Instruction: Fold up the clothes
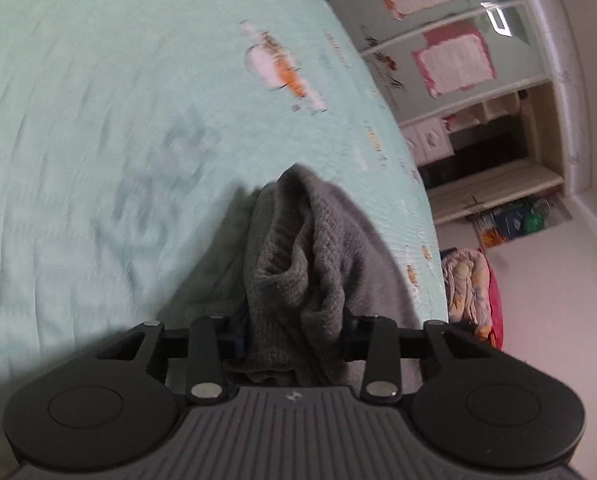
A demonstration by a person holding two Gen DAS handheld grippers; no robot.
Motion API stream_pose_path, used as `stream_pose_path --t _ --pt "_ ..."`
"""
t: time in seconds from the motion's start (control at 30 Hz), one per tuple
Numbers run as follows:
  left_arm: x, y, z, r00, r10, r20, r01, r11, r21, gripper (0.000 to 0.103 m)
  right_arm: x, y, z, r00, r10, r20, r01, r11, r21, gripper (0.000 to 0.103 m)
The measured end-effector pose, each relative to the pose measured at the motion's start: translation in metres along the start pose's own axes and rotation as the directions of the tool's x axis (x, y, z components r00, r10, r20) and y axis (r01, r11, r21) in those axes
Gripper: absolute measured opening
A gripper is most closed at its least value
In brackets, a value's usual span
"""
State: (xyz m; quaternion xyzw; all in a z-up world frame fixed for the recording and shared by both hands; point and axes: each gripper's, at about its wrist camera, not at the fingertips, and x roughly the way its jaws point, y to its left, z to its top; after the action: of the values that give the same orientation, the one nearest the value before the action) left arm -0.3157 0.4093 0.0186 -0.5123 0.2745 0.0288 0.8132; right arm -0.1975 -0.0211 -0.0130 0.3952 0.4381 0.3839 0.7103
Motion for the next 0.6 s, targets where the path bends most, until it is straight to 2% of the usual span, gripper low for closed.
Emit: stream_pose_path --t 0.1,0.2,0.3,0.37,0.43,0.53,0.6 --pt "-0.018 -0.008 0.04 0.998 -0.042 0.044 0.04 0.998 0.037 0.037 0.009 0.028 -0.029 0.998 0.039 -0.044 -0.038 0.999 0.012 0.03" --pt "-0.03 -0.007 0.082 0.996 0.015 0.088 -0.026 0.992 0.126 0.039 0.035 0.055 -0.069 0.988 0.098 -0.123 -0.098 0.995 0.01 0.03" --pt "-0.034 0.013 0.091 0.993 0.036 0.114 -0.042 0.998 0.048 0.045 0.069 0.063 -0.095 0.968 0.08 -0.239 -0.095 0.994 -0.054 0.033" --pt "-0.037 0.027 0.093 0.99 0.041 0.134 -0.039 0.999 -0.018 0.056 0.071 0.062 -0.098 0.962 0.04 -0.27 -0.07 0.993 -0.1 0.033" --pt "-0.041 0.04 0.095 0.987 0.047 0.153 -0.035 0.996 -0.084 0.058 0.056 0.062 -0.092 0.961 0.099 -0.257 -0.128 0.987 -0.1 0.033" --pt "-0.047 0.061 0.098 0.982 0.059 0.181 -0.025 0.983 -0.181 0.065 0.025 0.066 -0.074 0.984 0.072 -0.165 -0.104 0.975 -0.197 0.034" --pt "-0.05 0.074 0.1 0.978 0.068 0.198 -0.018 0.969 -0.246 0.066 0.012 0.065 -0.055 0.995 0.03 -0.093 -0.053 0.967 -0.248 0.035"
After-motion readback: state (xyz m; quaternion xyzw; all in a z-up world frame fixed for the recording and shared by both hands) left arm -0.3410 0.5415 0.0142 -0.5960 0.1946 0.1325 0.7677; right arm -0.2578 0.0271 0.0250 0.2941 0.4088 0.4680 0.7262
